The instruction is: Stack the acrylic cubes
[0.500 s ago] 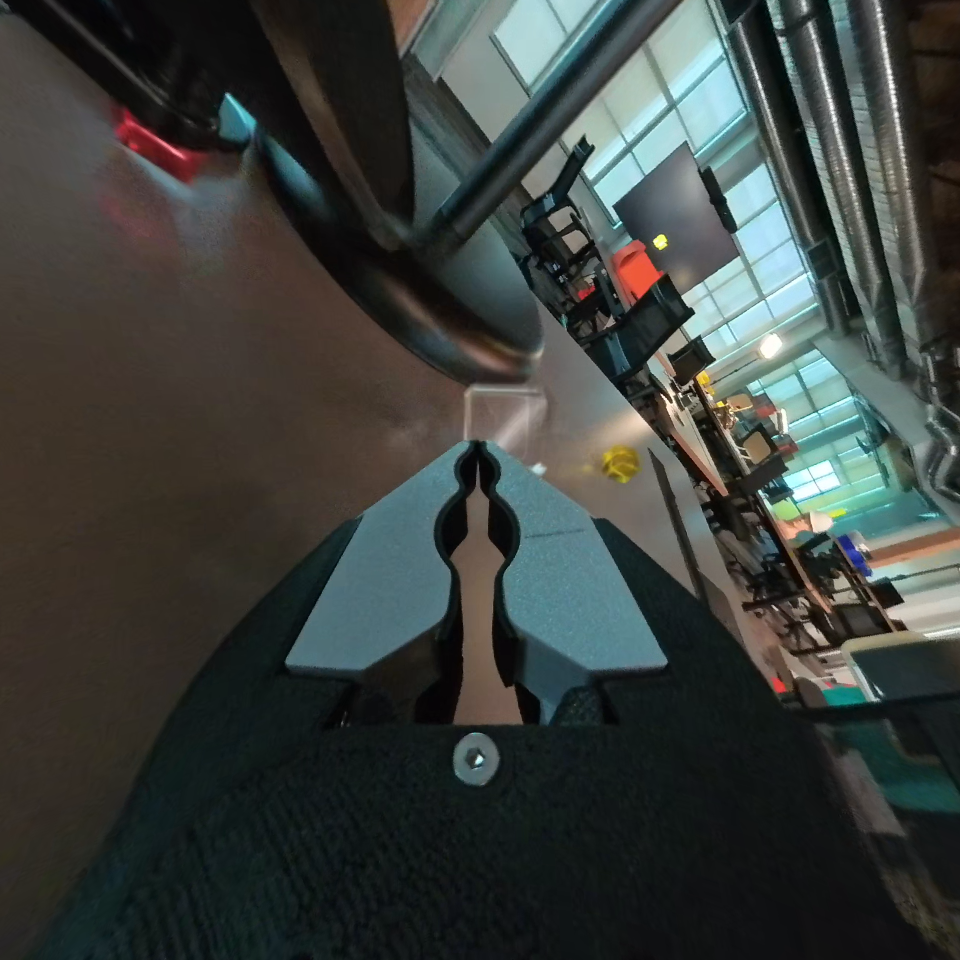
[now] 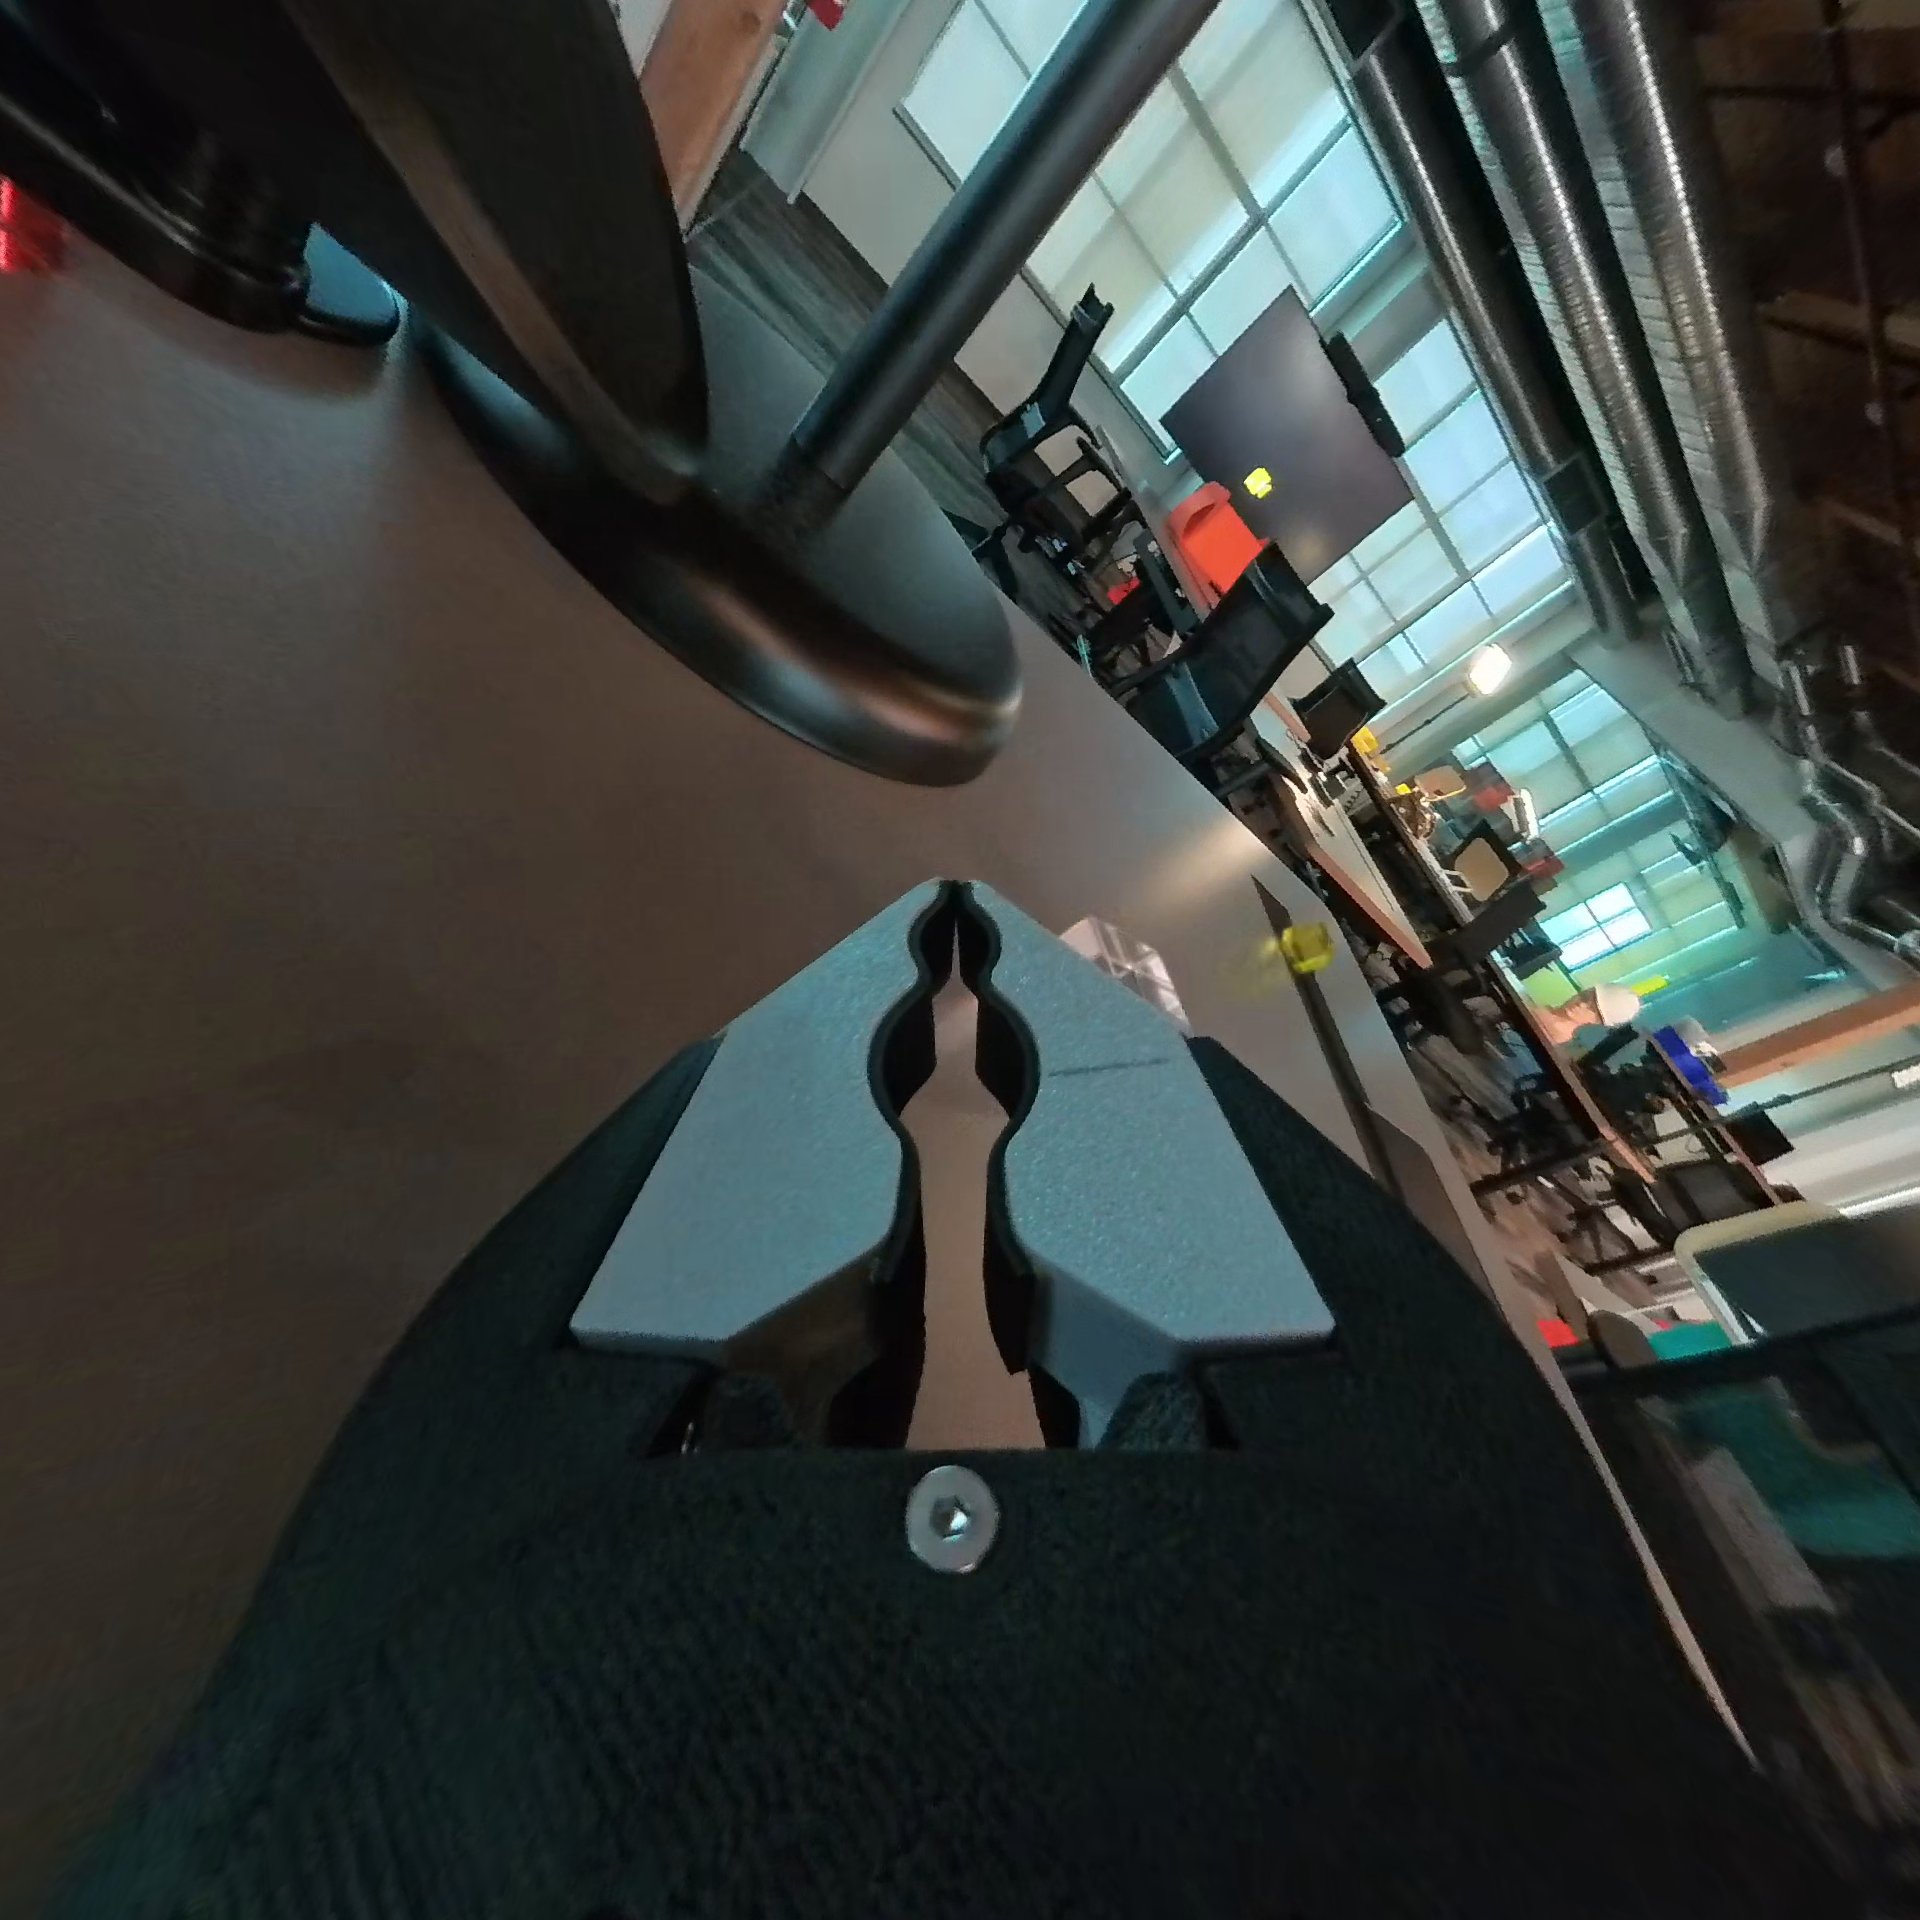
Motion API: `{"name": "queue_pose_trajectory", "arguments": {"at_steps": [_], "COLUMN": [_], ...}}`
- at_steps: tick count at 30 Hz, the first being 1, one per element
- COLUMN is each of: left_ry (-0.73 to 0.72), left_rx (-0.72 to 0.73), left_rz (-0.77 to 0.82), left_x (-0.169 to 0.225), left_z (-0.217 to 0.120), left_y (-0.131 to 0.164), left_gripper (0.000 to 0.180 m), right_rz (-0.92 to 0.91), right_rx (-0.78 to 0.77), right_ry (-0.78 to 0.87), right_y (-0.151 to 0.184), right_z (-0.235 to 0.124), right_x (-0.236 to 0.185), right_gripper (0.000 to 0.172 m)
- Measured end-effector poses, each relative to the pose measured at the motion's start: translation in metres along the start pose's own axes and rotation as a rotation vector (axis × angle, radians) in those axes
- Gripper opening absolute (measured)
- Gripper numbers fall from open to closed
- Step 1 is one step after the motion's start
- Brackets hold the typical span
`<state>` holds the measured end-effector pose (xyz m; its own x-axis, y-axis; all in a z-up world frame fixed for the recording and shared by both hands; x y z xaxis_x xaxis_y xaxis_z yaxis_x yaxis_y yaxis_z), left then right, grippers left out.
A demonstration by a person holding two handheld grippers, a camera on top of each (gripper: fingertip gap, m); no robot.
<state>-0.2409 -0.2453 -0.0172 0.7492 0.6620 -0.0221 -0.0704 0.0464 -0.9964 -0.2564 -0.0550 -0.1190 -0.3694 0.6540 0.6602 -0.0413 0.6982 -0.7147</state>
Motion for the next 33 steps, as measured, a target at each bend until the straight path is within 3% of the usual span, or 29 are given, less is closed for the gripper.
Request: {"name": "queue_pose_trajectory", "arguments": {"at_steps": [7,10,13,16,22,25,28,31,33], "left_ry": [-0.004,-0.02,-0.028,-0.008,0.006,-0.014,-0.028,-0.045,-0.052], "left_rx": [-0.003,0.014,0.033,0.047,0.039,0.044,0.05,0.035,0.018], "left_rz": [-0.051,-0.07,-0.101,-0.142,-0.143,-0.141,-0.149,-0.151,-0.153], "left_x": [-0.015,-0.024,-0.032,-0.034,-0.036,-0.041,-0.046,-0.051,-0.054], "left_z": [-0.011,-0.017,-0.021,-0.024,-0.034,-0.04,-0.045,-0.045,-0.043], "left_y": [0.005,0.003,0.002,0.0,0.0,-0.002,-0.003,0.001,0.007], "left_gripper": [0.004,0.009,0.019,0.031,0.04,0.041,0.041,0.043,0.043], "right_rz": [0.078,0.177,0.27,0.374,0.632,0.715,0.668,0.623,0.626], "right_rx": [0.018,0.003,-0.12,-0.204,-0.334,-0.339,-0.336,-0.227,-0.041], "right_ry": [0.043,-0.003,-0.048,-0.061,-0.17,-0.212,-0.186,-0.174,-0.241], "right_y": [0.001,0.007,0.031,0.051,0.08,0.083,0.08,0.054,0.009], "right_z": [-0.005,0.003,0.021,0.039,0.067,0.067,0.065,0.061,0.055], "right_x": [0.01,0.018,0.031,0.047,0.058,0.057,0.056,0.059,0.063], "right_gripper": [0.003,0.03,0.058,0.071,0.07,0.046,0.044,0.043,0.043]}}
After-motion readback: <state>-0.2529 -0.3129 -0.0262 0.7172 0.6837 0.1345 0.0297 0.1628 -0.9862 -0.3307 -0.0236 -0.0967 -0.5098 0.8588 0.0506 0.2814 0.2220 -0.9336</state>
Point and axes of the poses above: each gripper's, where its closed fingertips meet, z out along the fingers, y out of its underside, x = y × z across the jaws, the point moved 3 cm from there along -z, back along the fingers, and after that the axes turned 7 degrees about -y, right-handed, at the moved point
